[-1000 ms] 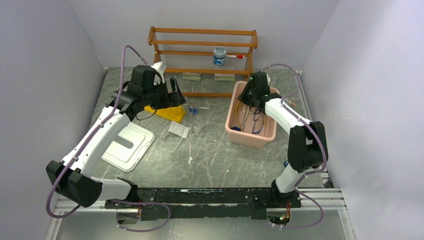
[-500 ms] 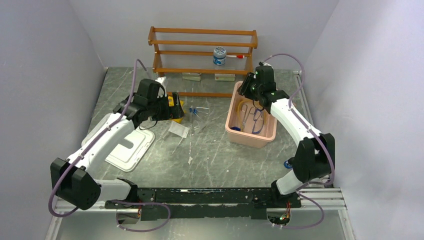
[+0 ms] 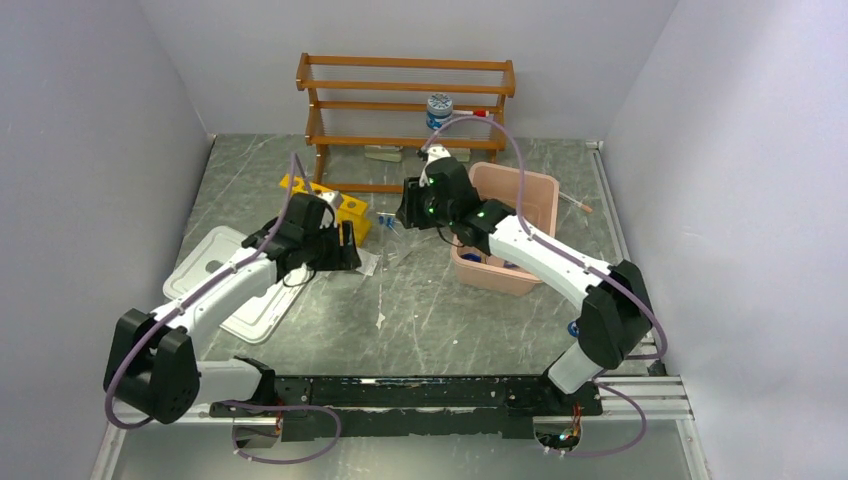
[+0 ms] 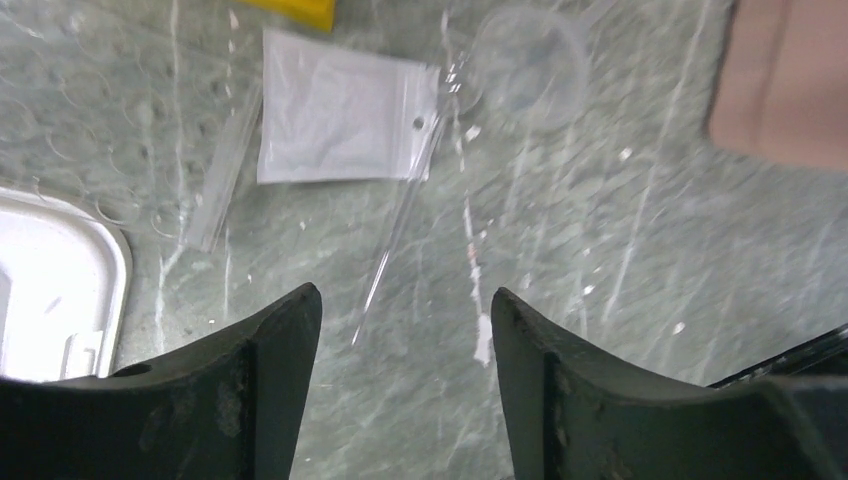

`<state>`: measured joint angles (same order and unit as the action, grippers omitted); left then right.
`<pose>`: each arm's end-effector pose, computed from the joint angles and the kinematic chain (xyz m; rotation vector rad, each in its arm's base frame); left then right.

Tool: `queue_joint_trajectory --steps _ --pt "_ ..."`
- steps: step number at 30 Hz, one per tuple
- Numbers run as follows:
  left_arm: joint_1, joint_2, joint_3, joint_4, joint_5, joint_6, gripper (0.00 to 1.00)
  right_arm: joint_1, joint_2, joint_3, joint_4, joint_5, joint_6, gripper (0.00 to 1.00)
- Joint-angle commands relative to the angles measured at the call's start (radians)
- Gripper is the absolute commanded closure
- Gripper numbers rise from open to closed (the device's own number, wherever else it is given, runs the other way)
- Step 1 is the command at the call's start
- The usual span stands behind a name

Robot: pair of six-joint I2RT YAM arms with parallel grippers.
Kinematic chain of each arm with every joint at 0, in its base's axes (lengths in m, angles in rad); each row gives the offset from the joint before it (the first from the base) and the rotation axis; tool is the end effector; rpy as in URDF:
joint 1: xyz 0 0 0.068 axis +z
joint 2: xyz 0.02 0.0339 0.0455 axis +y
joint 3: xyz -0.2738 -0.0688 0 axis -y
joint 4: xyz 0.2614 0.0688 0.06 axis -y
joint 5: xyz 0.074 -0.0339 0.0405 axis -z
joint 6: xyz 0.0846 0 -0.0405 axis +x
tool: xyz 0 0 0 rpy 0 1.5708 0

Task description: Organize the chemistry lab equipment

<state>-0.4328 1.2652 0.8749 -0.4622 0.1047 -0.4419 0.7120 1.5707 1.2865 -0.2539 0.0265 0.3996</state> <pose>0.2743 -0.1365 0.2116 0.0376 2.4854 -0.5131 0.3224 0.2752 0.2903 -0.3221 2.1502 0.6268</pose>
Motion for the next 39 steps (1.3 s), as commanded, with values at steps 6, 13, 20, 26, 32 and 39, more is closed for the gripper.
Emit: queue_joint_trajectory --steps 6,13,20,26,32,39 --pt "-0.09 0.191 -0.033 0.124 0.008 0.175 0.46 0.01 0.004 -0.087 0.088 0.064 0.188 0.67" --pt "-0.123 0.334 0.013 0.122 -0.044 0.304 0.57 0.01 -0.023 -0.124 0.111 0.121 0.228 0.71" --pt "-0.139 0.391 0.029 0.112 -0.066 0.342 0.61 0.01 -0.04 -0.141 0.109 0.152 0.238 0.73" --pt "-0.19 0.469 0.072 0.04 -0.178 0.328 0.69 0.01 -0.07 -0.165 0.116 0.188 0.253 0.74" --pt "-0.199 0.448 0.072 0.043 -0.142 0.323 0.93 0.01 -0.123 -0.197 0.12 0.234 0.265 0.75" --pt "-0.2 0.328 0.14 -0.01 -0.043 0.325 0.95 0.009 -0.187 -0.248 0.187 0.17 0.235 0.74"
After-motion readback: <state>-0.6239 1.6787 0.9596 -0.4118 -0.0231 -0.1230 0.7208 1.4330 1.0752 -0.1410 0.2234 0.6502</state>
